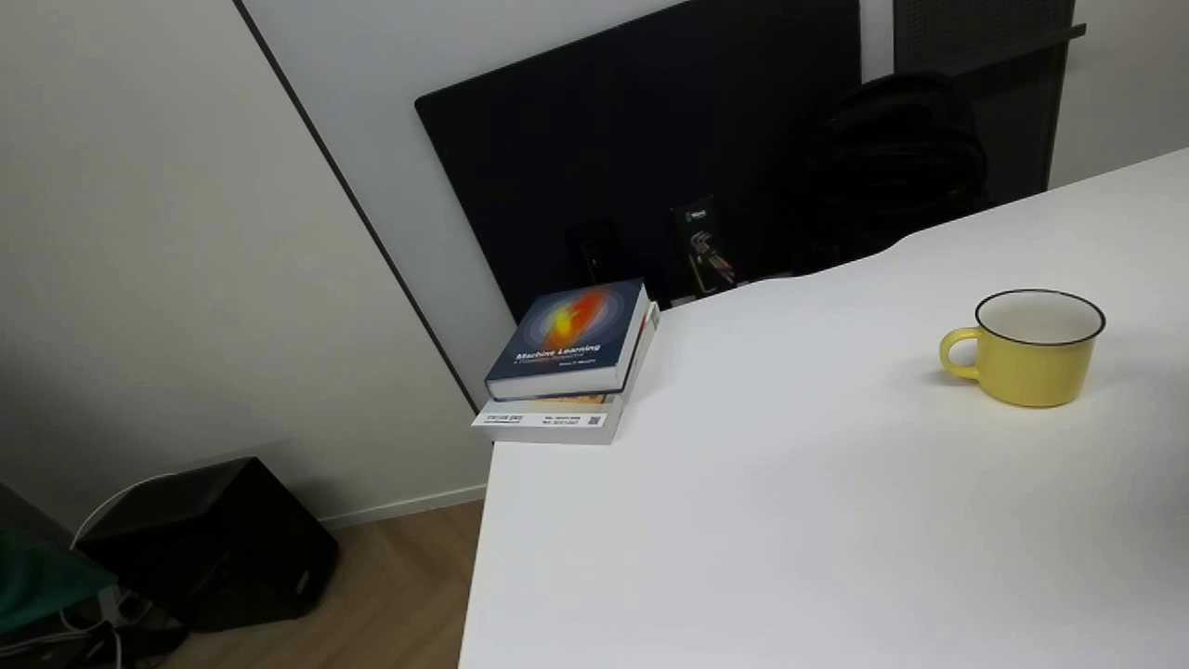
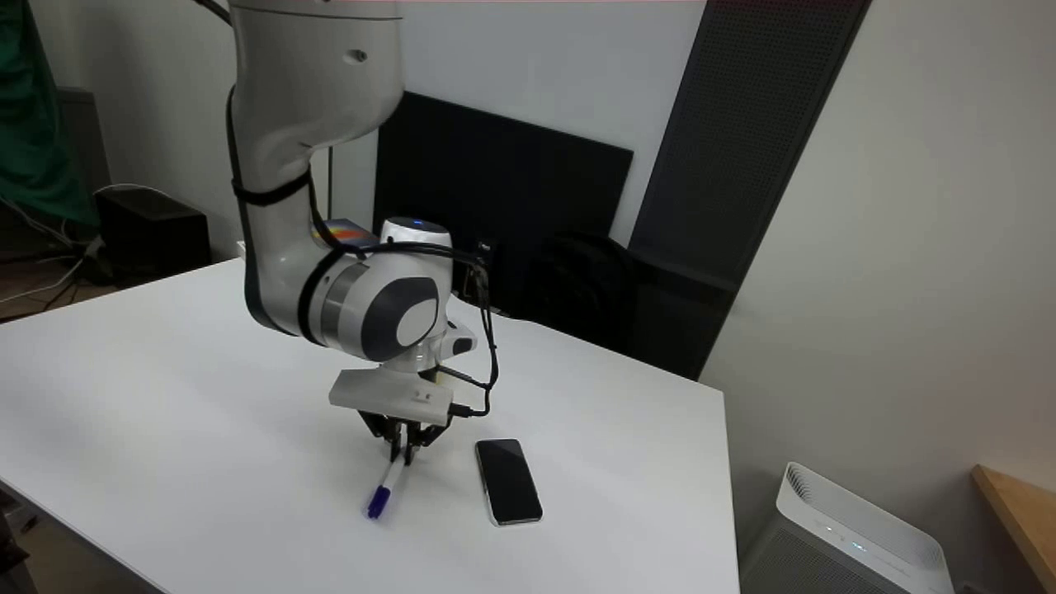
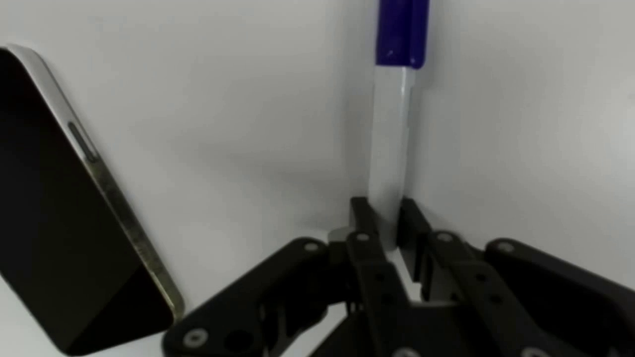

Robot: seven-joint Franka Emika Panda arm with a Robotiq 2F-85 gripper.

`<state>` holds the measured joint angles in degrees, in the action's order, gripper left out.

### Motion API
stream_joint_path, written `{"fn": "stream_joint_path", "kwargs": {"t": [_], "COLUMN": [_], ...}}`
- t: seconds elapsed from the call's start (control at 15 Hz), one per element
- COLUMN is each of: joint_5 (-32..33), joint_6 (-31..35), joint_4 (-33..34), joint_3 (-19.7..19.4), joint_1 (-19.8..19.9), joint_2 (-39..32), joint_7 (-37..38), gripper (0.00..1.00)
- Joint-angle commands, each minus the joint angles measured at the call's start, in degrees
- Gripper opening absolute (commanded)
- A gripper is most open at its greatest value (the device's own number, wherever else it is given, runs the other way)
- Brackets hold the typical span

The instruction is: Put the blue marker inside the yellow cup

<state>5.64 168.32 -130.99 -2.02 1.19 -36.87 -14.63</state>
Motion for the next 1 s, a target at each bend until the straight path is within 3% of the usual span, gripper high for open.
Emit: {"fn": "stream_joint_path", "kwargs": {"t": [0.0, 0.2, 0.93], "joint_5": [0.7, 1.5, 3.3], "joint_6": [-5.9, -6.6, 1.1], "joint_4": [2.2, 3.3, 5.1], "joint_3": [-1.6, -3.6, -11.3], "joint_1": [0.3, -0.9, -8.6], "joint_2": [1.6, 3.3, 10.7], "joint_7": [3.0, 4.8, 17.3], "gripper": [0.04, 0.04, 0.04]}}
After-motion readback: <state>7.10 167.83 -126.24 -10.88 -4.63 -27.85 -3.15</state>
